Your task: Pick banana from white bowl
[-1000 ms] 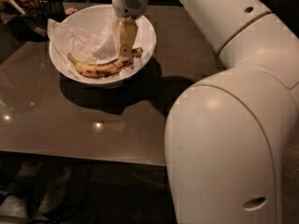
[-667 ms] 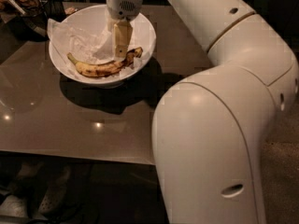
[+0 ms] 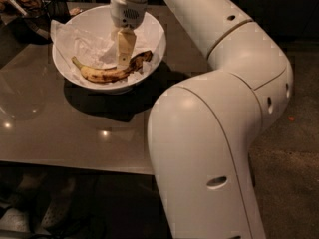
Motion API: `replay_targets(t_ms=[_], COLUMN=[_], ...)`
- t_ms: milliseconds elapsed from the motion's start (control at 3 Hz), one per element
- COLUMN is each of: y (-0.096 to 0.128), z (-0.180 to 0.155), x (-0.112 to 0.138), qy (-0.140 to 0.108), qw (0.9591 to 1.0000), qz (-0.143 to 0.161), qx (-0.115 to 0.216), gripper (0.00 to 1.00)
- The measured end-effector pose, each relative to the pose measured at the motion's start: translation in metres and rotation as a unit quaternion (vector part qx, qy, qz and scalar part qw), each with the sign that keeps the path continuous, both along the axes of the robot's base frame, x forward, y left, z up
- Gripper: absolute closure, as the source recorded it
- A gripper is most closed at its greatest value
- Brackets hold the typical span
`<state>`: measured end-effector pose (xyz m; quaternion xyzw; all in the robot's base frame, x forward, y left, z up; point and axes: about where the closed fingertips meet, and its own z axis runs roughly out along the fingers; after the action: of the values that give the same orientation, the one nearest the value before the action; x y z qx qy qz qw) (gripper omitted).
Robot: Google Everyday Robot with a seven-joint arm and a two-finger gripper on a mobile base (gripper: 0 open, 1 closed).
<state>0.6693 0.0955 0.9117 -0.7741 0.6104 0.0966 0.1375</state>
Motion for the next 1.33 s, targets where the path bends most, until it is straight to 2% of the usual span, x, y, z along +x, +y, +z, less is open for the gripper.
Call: replay_targets(t_ms=[333,667,1333], y=[0.004,0.008,0.011], z=[-0.011,-0.02,-0.033], x=[0.001,0.001,-0.003], qy=[0.017,0.031,0.049], qw=[0.9998,0.9994,0.9987], qz=[0.001,0.001,0.005], qx=[0.008,0.013,0.016], gripper=[0.28,0.45,0.45])
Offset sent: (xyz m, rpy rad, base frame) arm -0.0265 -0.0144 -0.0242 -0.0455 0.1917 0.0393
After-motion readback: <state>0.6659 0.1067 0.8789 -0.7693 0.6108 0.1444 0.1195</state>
